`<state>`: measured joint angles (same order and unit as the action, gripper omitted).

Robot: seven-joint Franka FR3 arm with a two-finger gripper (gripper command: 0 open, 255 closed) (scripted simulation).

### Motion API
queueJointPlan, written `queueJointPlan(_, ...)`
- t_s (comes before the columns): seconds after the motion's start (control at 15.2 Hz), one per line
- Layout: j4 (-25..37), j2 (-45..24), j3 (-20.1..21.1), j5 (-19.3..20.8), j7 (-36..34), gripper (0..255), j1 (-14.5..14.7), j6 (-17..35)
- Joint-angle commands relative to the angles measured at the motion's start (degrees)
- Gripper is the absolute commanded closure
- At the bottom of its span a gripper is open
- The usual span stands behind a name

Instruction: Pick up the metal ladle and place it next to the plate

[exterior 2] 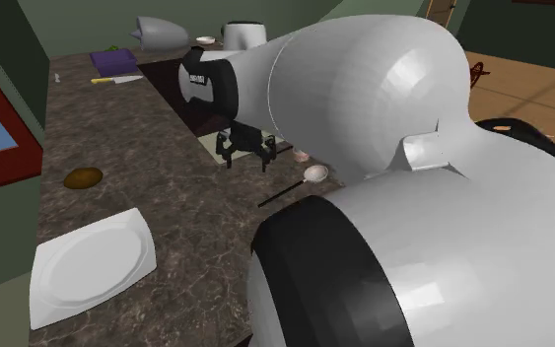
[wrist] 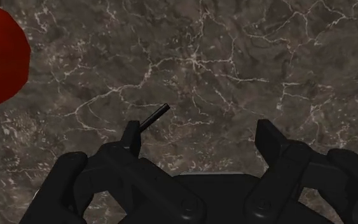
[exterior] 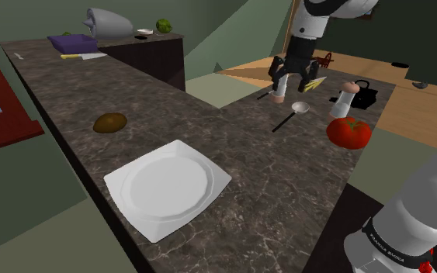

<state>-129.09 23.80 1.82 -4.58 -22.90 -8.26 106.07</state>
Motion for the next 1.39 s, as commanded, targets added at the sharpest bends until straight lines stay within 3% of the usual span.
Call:
queueJointPlan(0.0, 1.3, -4.1, -0.1, 0.3, -3.9, 0, -1.5, 1.9)
queueJointPlan(1.12, 12.9, -31.1, -6.9, 1.2, -32.4, 0, -11.3, 9.4)
queueJointPlan(1.32, 12.0, -31.9, -7.0, 1.1, -32.7, 0, -11.4, 11.0)
